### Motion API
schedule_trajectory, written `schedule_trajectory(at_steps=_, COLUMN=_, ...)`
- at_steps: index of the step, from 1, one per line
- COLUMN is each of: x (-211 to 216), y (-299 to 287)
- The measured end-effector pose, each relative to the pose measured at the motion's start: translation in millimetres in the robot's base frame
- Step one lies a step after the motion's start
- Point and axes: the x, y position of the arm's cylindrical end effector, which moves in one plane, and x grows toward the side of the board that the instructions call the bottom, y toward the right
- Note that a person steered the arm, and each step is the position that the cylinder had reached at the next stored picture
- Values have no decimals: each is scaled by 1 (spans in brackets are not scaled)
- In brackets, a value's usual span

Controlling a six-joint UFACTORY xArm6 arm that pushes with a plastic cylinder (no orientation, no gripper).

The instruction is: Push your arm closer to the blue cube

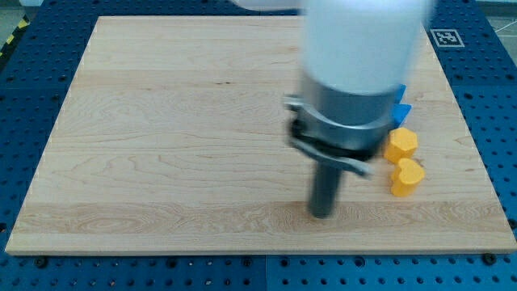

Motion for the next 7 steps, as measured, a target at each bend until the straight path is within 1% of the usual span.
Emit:
schedule_trajectory(at_steps=1, x=15, y=73)
schedule_trajectory(at_steps=2, x=15, y=86)
schedule_trajectory(at_steps=3, x=-24, y=151)
schedule_trajectory(at_steps=4, x=-38, y=149)
schedule_trajectory(at_steps=5, x=-98, y=149)
schedule_trajectory(at_steps=6, x=-120, y=149)
schedule_trajectory(at_steps=7, x=-170, y=147)
